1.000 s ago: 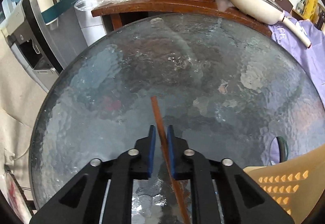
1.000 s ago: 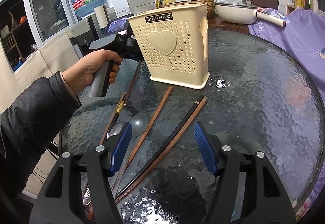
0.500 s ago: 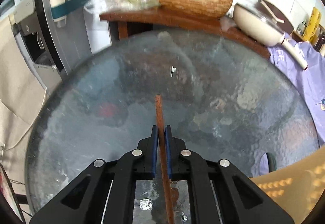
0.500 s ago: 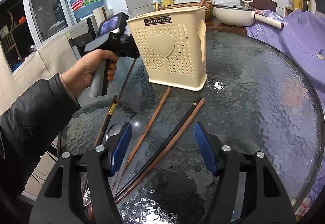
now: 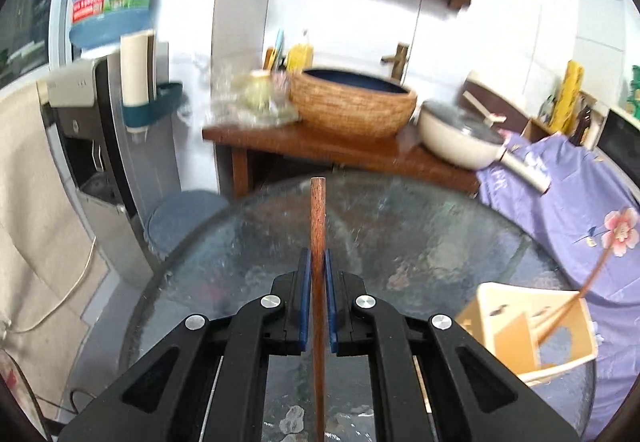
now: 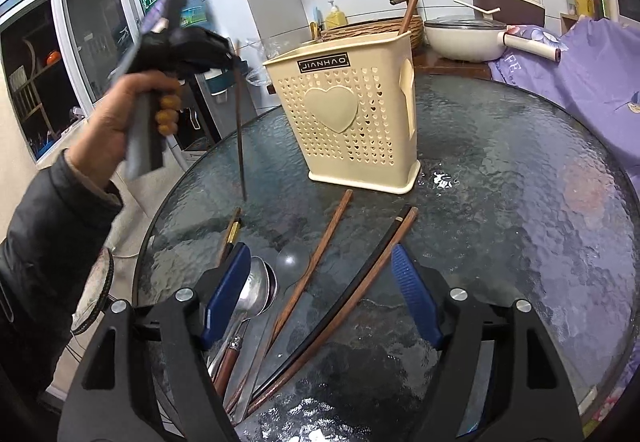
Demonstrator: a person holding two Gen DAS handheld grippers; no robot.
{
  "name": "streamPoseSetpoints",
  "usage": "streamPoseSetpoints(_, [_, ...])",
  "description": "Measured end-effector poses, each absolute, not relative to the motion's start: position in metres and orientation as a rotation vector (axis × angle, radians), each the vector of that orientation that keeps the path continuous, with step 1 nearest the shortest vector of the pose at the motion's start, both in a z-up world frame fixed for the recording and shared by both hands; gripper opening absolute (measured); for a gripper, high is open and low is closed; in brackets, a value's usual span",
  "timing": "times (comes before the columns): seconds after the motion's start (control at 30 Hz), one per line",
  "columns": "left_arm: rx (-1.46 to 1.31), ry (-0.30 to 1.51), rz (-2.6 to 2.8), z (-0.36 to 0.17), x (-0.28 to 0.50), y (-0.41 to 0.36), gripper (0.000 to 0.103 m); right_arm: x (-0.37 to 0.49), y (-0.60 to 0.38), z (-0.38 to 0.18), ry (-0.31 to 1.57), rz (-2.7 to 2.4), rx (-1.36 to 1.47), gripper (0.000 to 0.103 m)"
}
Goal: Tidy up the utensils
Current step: 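Lift the chopstick, lower it into the holder, open the left tool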
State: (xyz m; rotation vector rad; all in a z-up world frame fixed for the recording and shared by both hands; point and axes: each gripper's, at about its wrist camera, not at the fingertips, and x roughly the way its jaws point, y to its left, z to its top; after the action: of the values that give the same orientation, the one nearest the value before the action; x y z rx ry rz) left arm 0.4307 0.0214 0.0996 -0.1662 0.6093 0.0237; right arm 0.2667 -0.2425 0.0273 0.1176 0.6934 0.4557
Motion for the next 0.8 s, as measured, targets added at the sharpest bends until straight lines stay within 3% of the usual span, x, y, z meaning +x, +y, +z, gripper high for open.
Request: streamPoseSetpoints(0.8, [-0.129,0.317,-0.121,0.242,0.354,-0.024,0.006,0.242,-0.237,0.032,0.687,0.451,0.09,0.073])
